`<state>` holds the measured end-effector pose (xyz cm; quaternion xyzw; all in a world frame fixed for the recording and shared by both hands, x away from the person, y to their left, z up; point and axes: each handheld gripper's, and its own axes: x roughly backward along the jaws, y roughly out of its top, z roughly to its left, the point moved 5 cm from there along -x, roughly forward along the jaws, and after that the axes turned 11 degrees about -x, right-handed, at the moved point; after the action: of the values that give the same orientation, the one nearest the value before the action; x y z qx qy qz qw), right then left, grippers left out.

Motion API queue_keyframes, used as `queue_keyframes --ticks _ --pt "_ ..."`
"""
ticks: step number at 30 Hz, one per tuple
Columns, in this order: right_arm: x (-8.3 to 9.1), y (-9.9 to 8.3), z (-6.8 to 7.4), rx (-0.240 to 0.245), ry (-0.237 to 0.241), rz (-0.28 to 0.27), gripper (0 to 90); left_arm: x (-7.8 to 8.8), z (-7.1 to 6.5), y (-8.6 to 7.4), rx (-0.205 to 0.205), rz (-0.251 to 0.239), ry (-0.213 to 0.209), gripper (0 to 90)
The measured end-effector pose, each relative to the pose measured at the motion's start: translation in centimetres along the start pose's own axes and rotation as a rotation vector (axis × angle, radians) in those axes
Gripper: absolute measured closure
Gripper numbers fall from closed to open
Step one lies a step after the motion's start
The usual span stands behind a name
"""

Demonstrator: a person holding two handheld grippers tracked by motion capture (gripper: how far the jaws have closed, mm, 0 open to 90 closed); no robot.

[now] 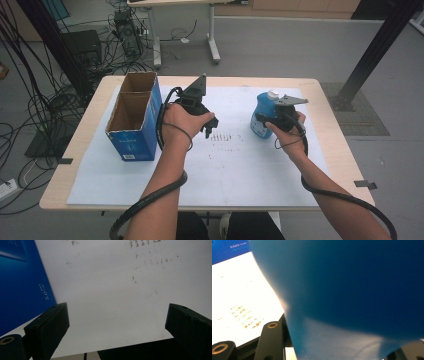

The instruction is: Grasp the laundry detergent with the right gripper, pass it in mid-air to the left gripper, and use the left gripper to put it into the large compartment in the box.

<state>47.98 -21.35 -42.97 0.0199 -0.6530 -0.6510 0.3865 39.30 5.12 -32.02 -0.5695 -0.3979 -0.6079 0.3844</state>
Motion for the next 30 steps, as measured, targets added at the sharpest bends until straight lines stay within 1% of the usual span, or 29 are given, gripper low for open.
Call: queue_keyframes --ticks 13,30 --pt "-0.01 0.03 0.04 -0.004 -0.003 0.003 43.1 0.06 -0.01 0.02 0.0 -0.004 0.002 5.7" --pt "-0.01 -0.04 0.0 -0.002 0.001 -0.007 42.9 0.31 -0.02 0.0 -0.003 -0.005 0.006 5.7"
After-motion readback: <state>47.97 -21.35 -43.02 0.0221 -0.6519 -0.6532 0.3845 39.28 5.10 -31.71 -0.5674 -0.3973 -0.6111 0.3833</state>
